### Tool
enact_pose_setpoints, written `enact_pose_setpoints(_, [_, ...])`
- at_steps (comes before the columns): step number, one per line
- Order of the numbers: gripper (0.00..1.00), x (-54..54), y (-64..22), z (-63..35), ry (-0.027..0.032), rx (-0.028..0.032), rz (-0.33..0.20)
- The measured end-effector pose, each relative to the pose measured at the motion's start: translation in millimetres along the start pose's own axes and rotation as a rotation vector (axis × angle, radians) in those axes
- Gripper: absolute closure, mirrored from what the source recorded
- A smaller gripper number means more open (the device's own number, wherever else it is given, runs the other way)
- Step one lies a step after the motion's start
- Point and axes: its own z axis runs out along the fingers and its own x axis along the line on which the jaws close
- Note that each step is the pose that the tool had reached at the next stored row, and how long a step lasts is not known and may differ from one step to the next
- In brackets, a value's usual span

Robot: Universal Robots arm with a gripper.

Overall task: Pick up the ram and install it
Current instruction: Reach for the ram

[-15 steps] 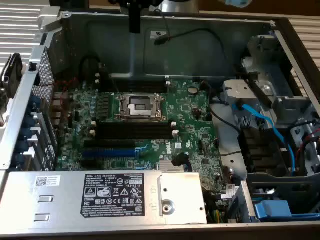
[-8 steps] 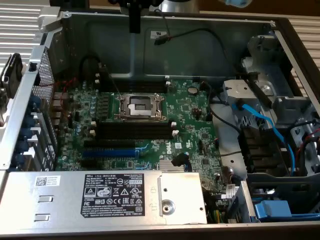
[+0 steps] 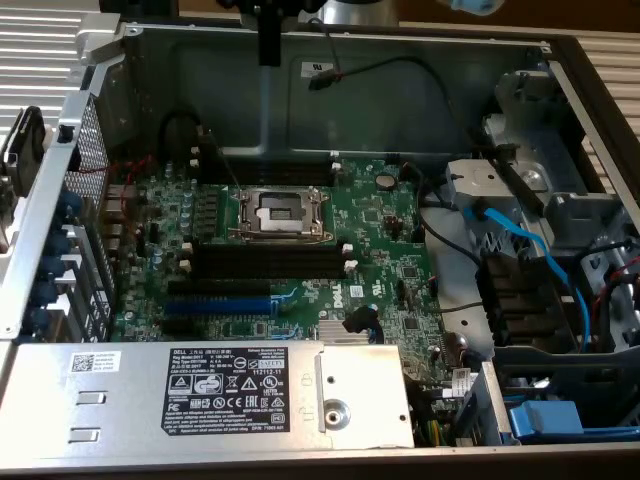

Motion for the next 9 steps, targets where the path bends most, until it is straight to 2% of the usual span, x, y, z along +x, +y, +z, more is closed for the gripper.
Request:
enact_pose_setpoints(2, [0.9,0.5,3.0,-4.3,-0.0013,0.0153,0.0])
enact_pose_setpoints(4, [0.9,2.0,5.8,-9.1,-0.002,0.0254,-0.001])
enact_pose_setpoints(6, [0.9,6.2,6.8,-12.8,-0.0026,0.0328,-0.002])
enact_pose_setpoints(9, [0.9,14.7,6.6,-18.5,-0.004,0.04,-0.002])
